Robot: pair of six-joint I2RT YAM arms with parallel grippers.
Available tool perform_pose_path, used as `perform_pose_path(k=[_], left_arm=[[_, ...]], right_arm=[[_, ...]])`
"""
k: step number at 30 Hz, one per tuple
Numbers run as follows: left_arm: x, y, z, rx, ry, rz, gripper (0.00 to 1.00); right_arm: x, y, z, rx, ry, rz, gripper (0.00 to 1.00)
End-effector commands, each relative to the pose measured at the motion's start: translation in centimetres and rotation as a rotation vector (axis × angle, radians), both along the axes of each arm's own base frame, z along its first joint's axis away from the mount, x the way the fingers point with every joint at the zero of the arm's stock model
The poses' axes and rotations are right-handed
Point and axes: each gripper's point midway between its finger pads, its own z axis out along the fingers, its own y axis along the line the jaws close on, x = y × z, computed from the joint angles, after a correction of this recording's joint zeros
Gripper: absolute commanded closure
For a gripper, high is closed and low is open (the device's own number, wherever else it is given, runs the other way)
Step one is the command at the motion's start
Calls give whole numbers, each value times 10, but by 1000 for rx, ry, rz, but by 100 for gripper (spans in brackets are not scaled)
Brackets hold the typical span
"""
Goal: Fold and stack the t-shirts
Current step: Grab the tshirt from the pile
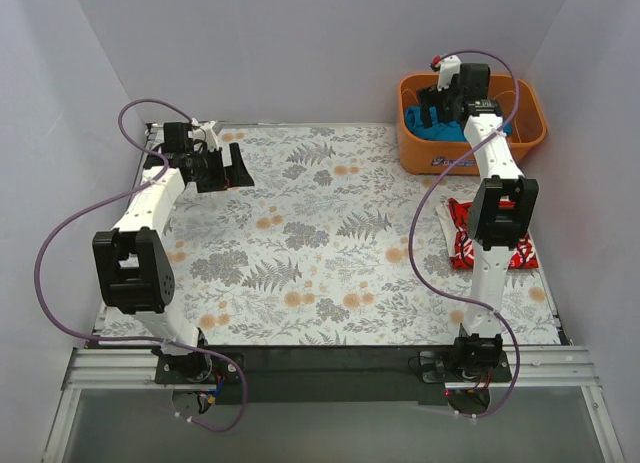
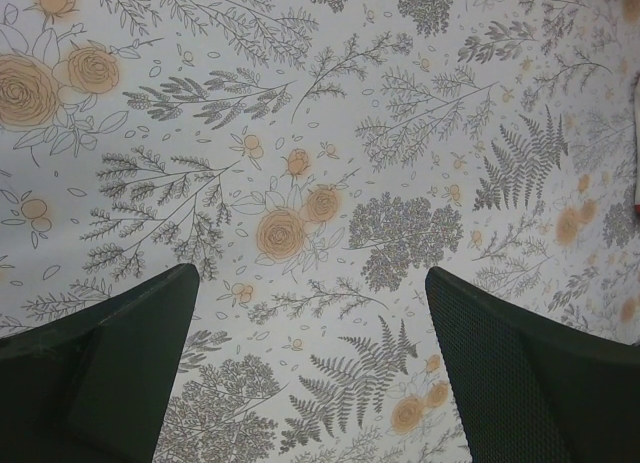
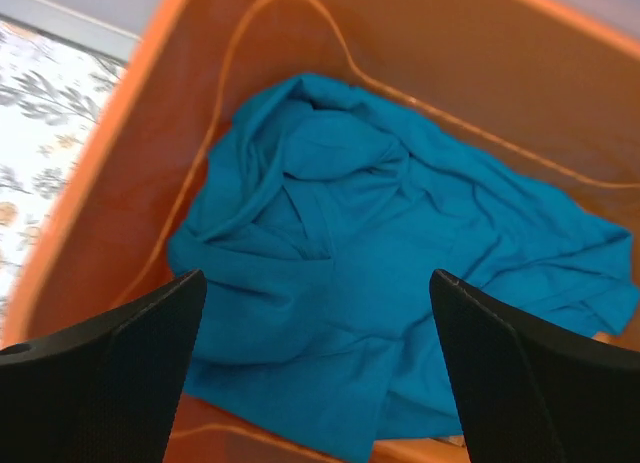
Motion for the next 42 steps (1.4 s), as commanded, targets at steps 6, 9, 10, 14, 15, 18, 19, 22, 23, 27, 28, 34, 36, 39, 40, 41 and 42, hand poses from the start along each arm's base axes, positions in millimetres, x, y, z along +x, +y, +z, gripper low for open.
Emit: perform_pose_path(k=[6, 9, 10, 14, 15, 18, 19, 22, 23, 27, 28, 34, 36, 39, 40, 41, 42], left_arm=[[18, 5, -1, 27, -4, 5, 2], [22, 8, -4, 42, 4, 13, 2], [23, 8, -7, 46, 11, 15, 3], [28, 11, -9, 60, 14, 22, 3], [29, 11, -9, 65, 15, 24, 2], [33, 14, -13, 72, 20, 33, 3], [33, 14, -14, 74, 23, 34, 3], [37, 14, -16, 78, 24, 37, 2], [38, 14, -17, 79, 26, 38, 3], [42, 16, -20, 84, 32, 43, 2], [43, 16, -21, 85, 33, 44, 2], [49, 17, -22, 87, 34, 48, 2], [50, 17, -22, 90, 35, 47, 2], [50, 18, -21, 90, 34, 47, 2], [49, 18, -22, 90, 39, 47, 2], [50, 18, -23, 93, 38, 49, 2], [49, 18, -23, 92, 41, 48, 2]], right_arm=[[48, 4, -29, 45, -98, -15, 1], [57, 15, -30, 111, -123, 7, 1], [59, 19, -41, 120, -112, 16, 2], [61, 22, -67, 122, -70, -5, 4], [61, 21, -75, 123, -59, -14, 5], [63, 17, -85, 122, -55, -36, 9], [62, 19, -89, 124, -47, -29, 10], [62, 18, -102, 118, -26, -37, 11], [61, 16, -105, 113, -21, -45, 10], [60, 8, -115, 79, -5, -80, 13], [59, 7, -118, 76, 3, -84, 15], [52, 2, -140, 52, 54, -104, 23], [53, 0, -143, 45, 58, -116, 26], [53, -1, -147, 41, 64, -121, 41], [53, -3, -148, 41, 65, -125, 43], [53, -4, -149, 43, 67, -129, 46], [53, -3, -151, 43, 71, -130, 48]])
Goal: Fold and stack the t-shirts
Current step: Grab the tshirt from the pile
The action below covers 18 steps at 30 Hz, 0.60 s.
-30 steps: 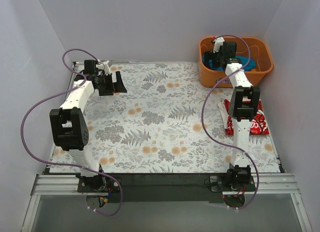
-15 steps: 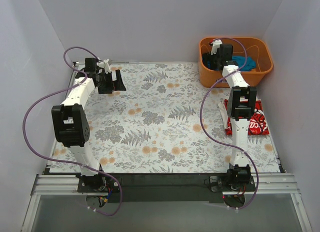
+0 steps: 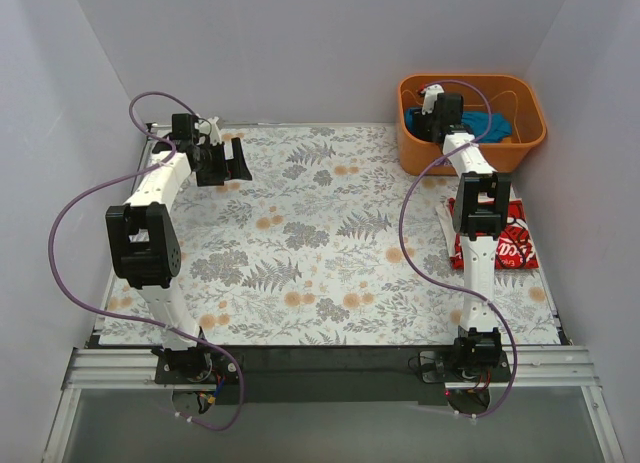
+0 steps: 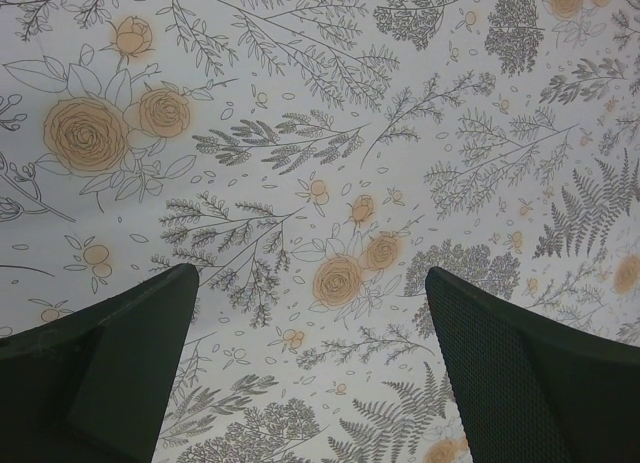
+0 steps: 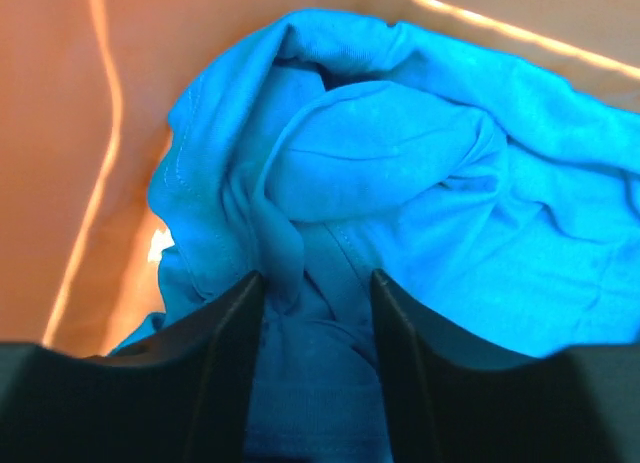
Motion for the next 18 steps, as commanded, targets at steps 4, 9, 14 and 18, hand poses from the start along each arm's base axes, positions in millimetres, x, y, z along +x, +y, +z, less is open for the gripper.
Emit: perform_pose_path(k=[4, 9, 14, 18], left_arm=[[7, 2, 16, 15, -40, -3, 2], [7, 4, 13, 25, -22, -3, 2], [9, 3, 17, 29, -27, -18, 2], [7, 2, 18, 28, -33, -34, 2]], right_arm=[[3, -6, -12, -4, 5, -35, 74], [11, -3, 7, 28, -43, -20, 99], [25, 0, 83, 42, -247, 6, 99], [27, -1, 196, 28, -518, 19, 99]])
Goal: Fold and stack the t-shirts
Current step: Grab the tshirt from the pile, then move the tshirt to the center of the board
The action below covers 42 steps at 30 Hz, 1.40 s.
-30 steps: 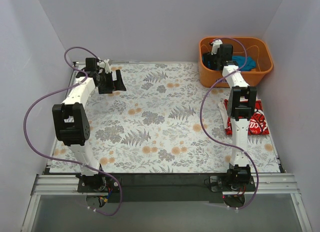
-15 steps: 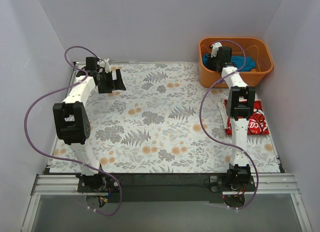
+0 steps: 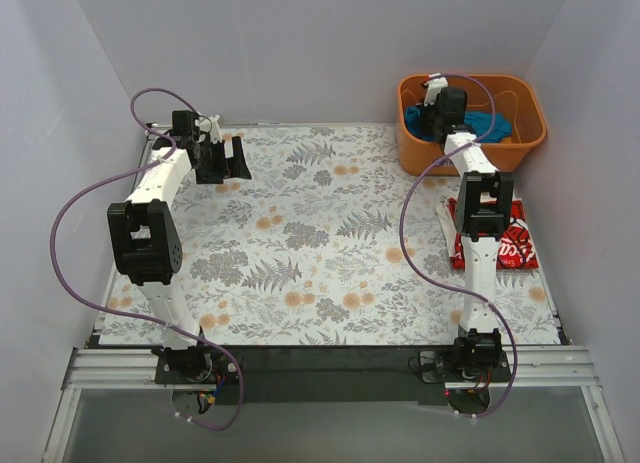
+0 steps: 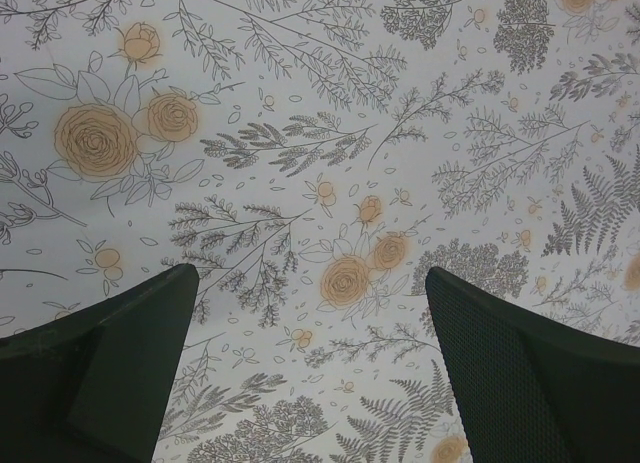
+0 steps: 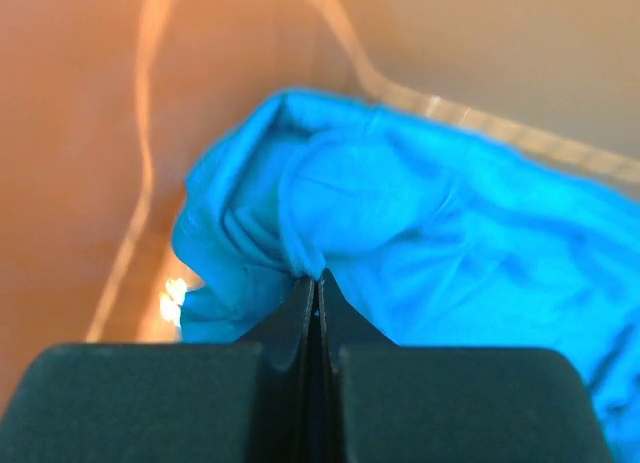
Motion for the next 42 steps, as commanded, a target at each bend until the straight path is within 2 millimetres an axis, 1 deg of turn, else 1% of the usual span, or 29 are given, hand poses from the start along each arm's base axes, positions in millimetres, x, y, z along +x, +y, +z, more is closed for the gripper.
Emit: perform_pose_path(k=[1, 2, 5, 6, 7, 8, 10, 13, 14, 16, 17, 18, 19, 20, 21, 22, 23, 25, 27, 28, 29, 31, 32, 34, 37, 38, 40, 41, 42], left_arm=[[2, -1, 19, 3, -45, -23, 2], [2, -1, 20, -2, -44, -23, 2], [1, -4, 21, -15, -44, -25, 2], [1, -4, 22, -18, -47, -21, 2], [1, -4, 22, -21, -49, -20, 2], [0, -5, 25, -22, -55, -19, 2], [-2, -6, 25, -26, -58, -17, 2], [-3, -5, 31, -31, -79, -6, 2], [-5, -5, 30, -35, -76, -3, 2], [-7, -7, 35, -45, -84, 1, 2], [-8, -8, 35, -52, -82, 1, 2], [-9, -9, 36, -58, -83, 2, 2], [-10, -9, 41, -61, -97, -2, 2], [-14, -11, 39, -65, -91, -3, 2], [-14, -11, 40, -70, -95, 1, 2], [-16, -12, 45, -73, -108, -1, 2], [-18, -12, 45, -76, -108, -2, 2], [-22, -13, 48, -88, -112, -1, 2], [-27, -15, 47, -98, -104, -2, 2], [-28, -16, 47, -105, -101, -3, 2], [-30, -18, 51, -109, -109, -9, 2], [-32, -19, 53, -118, -111, -11, 2], [-33, -19, 56, -118, -118, -9, 2], [-35, -19, 57, -123, -120, -6, 2], [-40, -21, 62, -137, -133, -5, 2], [-41, -22, 60, -141, -127, -4, 2], [-45, -23, 64, -148, -137, -6, 2], [-48, -23, 61, -148, -134, -6, 2], [-50, -23, 65, -151, -143, -5, 2]], right_arm=[[12, -4, 187, 0, -438, 10, 99], [9, -5, 215, -7, -502, 8, 99], [2, -8, 261, -7, -601, 3, 99], [-4, -9, 285, -2, -653, -5, 99], [-8, -9, 299, -2, -683, -5, 99], [-17, -9, 321, 1, -725, -4, 99], [-27, -8, 351, 14, -800, -4, 99], [-50, -8, 408, 27, -936, -1, 99], [-60, -8, 427, 29, -982, -1, 99], [-76, -8, 459, 35, -1075, -3, 99], [-89, -8, 480, 36, -1127, -3, 99], [-96, -7, 491, 38, -1161, -1, 99], [-109, -7, 509, 40, -1227, -2, 99], [-122, -7, 527, 36, -1277, 0, 99], [-132, -5, 539, 38, -1319, 1, 99], [-142, -4, 549, 39, -1358, 0, 99], [-161, -3, 568, 32, -1437, -4, 99], [-182, 4, 588, 25, -1510, 15, 99], [-211, 13, 612, 30, -1592, 29, 99], [-221, 16, 619, 32, -1621, 35, 99], [-240, 22, 632, 41, -1669, 46, 99], [-262, 28, 645, 32, -1732, 55, 99], [-278, 34, 654, 39, -1766, 66, 99], [-305, 38, 668, 33, -1832, 77, 99], [-332, 56, 677, 46, -1886, 129, 99], [-335, 59, 678, 49, -1888, 133, 99], [-350, 69, 681, 19, -1926, 161, 99], [-355, 81, 680, 10, -1935, 192, 99], [-360, 85, 681, 5, -1950, 199, 99]])
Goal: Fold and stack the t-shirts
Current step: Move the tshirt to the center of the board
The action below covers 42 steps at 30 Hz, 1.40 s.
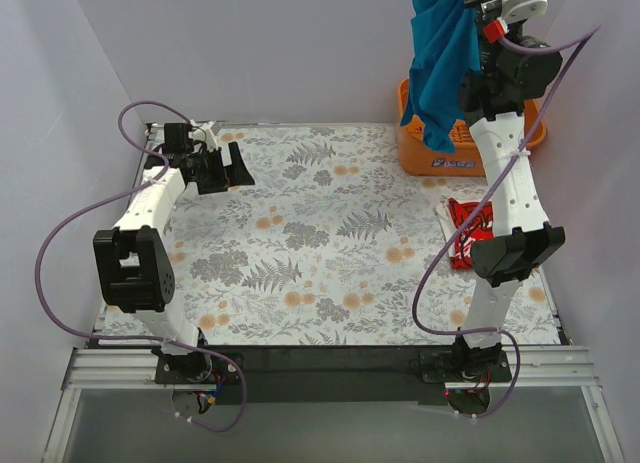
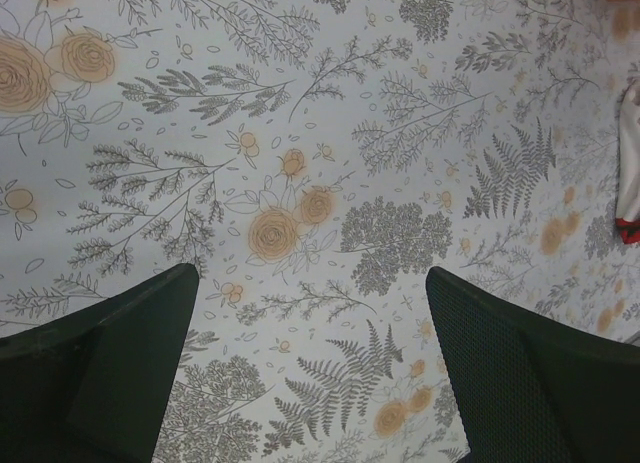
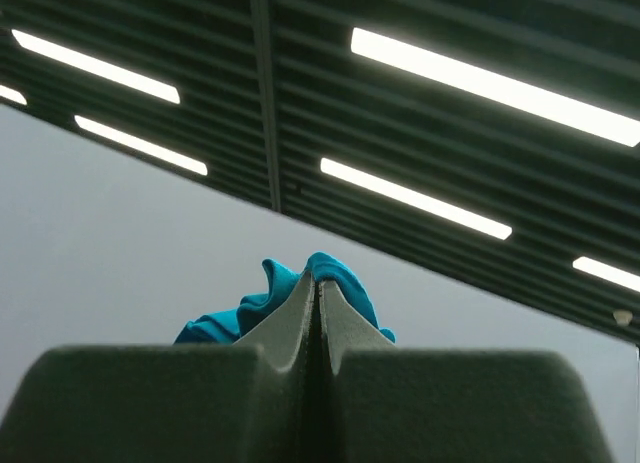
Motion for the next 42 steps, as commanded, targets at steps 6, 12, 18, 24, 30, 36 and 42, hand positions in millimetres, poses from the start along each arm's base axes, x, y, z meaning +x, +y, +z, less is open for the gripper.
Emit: perform_pose_path(k=[6, 12, 18, 24, 30, 36, 42], left_arm=[[-19, -4, 43, -26, -116, 0, 2], [-29, -3, 55, -36, -144, 5, 2], [-33, 4, 68, -15, -183, 20, 2], [-39, 17, 80, -6, -210, 59, 2], [-50, 25, 73, -7, -182, 77, 2], [-50, 12, 70, -56, -171, -38, 2], [-66, -21, 48, -95, -129, -275, 2]], right_arm=[[-83, 37, 28, -69, -253, 8, 99], [-80, 78, -1, -104, -157, 138, 99], [-97, 120, -30, -148, -87, 274, 99], [-88, 149, -90, -239, 57, 327, 99], [-86, 159, -256, -472, 467, 382, 56], [-73, 158, -412, -705, 833, 338, 9], [-16, 118, -482, -640, 1353, 321, 8]])
